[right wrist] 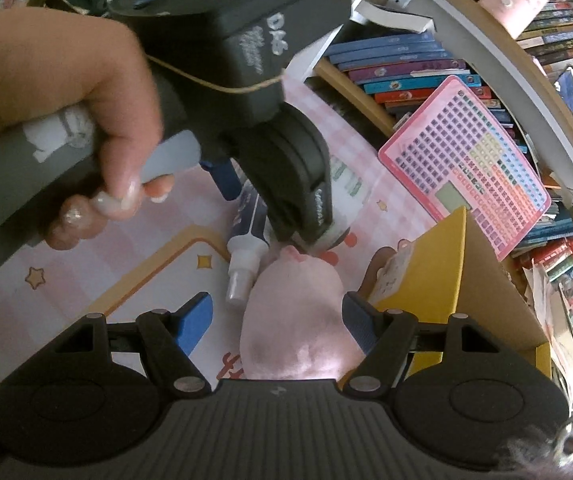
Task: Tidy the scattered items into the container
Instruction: 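Close the left tool on the white-blue spray bottle while the right tool approaches the pink plush, then lift the spray bottle with the left tool while the right tool grasps the pink plush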
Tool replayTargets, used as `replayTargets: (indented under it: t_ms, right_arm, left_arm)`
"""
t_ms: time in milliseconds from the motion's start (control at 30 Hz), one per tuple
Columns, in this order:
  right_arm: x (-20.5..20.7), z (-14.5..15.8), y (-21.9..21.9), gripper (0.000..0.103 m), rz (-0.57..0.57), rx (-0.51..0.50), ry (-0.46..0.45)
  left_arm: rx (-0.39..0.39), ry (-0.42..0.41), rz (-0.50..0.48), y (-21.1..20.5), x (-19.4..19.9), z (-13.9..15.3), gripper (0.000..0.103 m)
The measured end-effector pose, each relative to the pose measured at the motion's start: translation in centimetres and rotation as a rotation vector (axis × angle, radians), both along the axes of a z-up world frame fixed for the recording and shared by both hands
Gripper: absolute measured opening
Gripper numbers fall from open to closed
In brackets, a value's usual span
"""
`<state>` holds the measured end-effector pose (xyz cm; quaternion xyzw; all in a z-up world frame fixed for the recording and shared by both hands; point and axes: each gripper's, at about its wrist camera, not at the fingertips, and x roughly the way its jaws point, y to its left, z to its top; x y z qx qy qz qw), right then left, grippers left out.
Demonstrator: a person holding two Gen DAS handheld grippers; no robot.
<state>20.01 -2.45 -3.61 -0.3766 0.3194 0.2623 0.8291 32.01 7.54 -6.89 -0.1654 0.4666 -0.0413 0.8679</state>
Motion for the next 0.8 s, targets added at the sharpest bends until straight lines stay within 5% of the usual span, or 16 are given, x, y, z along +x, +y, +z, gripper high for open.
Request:
replayTargets:
  t_ms: [200, 333, 600, 667, 733, 800]
  right_arm:
    - [0.6, -0.4, 0.3, 0.069, -0.001, -0.023, 0.014]
    - [1.2, -0.5, 0.4, 0.069, -0.008, -0.034, 0.023]
    - [1.9, -1.5, 0.9, 0.073, 0.001, -0.096, 0.039]
    - [1.9, -1.9, 1.1, 0.068, 0.013, -0.117, 0.034]
    - [1.7, -1.9, 1.2, 0.042, 0.030, -0.127, -0.001]
    - [1.7, -1.5, 1.0, 0.035, 0.034, -0.096, 0.009]
  left_arm:
    - [0.085, -0.021, -0.032, -0.3, 0.4, -0.3, 0.047]
    - [0.117, -0.029, -0.082, 0.5, -1.0, -0.3, 0.031]
    - [0.171, -0.008, -0.068, 5.1, -6.8, 0.0, 0.031]
    - [0.193, -0.002, -0.067, 5.8, -8.2, 0.0, 0.031]
    - [0.204, 0.005, -0.062, 6.4, -9.3, 0.0, 0.031]
    - [0.203, 0.008, -0.055, 6.8, -10.2, 0.0, 0.031]
